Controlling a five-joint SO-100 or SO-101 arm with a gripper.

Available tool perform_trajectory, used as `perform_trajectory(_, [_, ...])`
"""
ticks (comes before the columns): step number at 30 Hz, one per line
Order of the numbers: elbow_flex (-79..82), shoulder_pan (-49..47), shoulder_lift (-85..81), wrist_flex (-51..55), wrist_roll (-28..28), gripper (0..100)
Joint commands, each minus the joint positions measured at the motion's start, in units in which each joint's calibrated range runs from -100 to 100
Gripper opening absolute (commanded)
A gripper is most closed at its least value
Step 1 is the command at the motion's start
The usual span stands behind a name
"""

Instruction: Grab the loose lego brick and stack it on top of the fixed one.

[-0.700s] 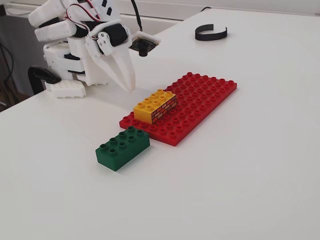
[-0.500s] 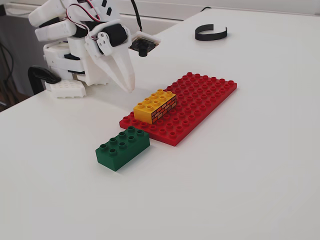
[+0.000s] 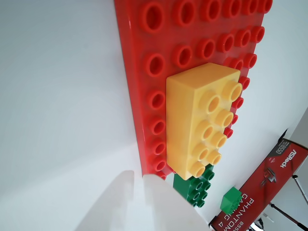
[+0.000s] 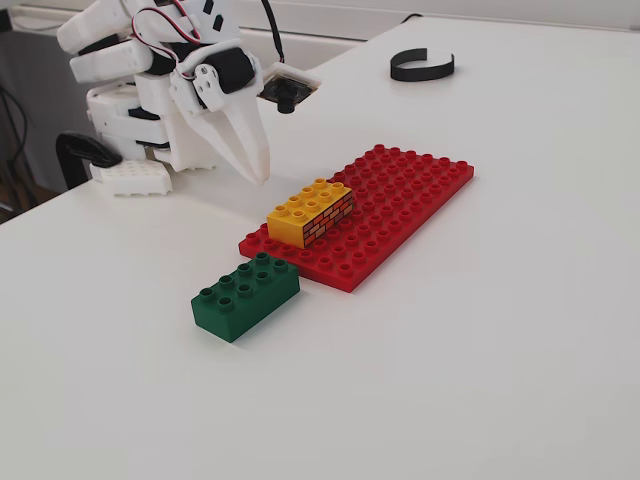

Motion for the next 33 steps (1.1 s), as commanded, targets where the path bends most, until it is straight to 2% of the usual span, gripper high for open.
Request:
perform_trajectory(1, [0.05, 0.3, -0.26, 0.41, -0.07, 1])
perform_trajectory(7, [-6.37, 4.82, 0.0, 1.1, 0.72, 1])
perform_trajectory(11, [-14.43, 7.57, 5.76, 0.67, 3.96, 1])
perform_trajectory(17, [-34.97, 8.38, 30.82, 1.54, 3.96, 1])
perform_trajectory(24, [-65.92, 17.66, 66.13, 6.57, 3.96, 1])
perform_trajectory(29, [-85.65, 23.07, 84.16, 12.81, 4.17, 1])
perform_trajectory(33, [-94.06, 26.11, 94.15, 17.58, 10.07, 1])
